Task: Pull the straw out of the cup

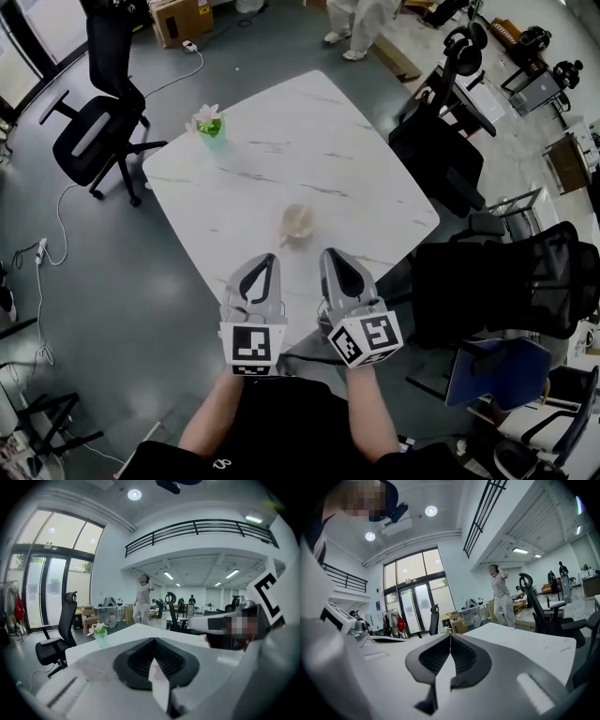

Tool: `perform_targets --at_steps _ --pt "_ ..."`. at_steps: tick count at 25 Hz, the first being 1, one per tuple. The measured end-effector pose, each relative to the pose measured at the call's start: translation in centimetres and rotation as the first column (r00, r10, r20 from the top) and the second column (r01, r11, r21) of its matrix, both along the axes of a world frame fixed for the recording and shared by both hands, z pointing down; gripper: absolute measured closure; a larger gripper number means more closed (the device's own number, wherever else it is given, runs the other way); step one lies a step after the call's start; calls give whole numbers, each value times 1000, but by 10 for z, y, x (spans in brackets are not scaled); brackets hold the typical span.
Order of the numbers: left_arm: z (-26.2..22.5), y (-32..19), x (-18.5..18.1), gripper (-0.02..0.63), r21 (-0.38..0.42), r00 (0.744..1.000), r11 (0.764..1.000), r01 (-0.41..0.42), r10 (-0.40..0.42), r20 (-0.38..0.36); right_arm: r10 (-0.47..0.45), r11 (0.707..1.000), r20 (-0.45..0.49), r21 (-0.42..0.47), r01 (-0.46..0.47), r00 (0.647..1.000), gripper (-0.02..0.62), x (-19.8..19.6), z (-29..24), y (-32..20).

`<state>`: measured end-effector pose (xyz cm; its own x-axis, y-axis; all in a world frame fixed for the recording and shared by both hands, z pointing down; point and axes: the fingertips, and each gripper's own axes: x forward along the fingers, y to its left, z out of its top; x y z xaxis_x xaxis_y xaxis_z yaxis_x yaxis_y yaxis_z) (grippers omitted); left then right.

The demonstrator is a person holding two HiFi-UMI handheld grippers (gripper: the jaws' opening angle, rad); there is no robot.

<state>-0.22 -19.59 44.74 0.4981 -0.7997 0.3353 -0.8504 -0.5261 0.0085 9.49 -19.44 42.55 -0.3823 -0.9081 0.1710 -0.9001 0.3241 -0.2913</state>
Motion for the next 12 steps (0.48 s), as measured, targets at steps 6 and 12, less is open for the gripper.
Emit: perform_targets --at_steps 6,12 --pt "21 -10 2 605 -57 1000 998 7 -7 7 -23 998 2 -52 23 1000 564 3 23 -16" --pt "35 -19 4 605 -96 1000 995 17 -16 8 -43 995 4 -91 43 999 549 3 42 -35"
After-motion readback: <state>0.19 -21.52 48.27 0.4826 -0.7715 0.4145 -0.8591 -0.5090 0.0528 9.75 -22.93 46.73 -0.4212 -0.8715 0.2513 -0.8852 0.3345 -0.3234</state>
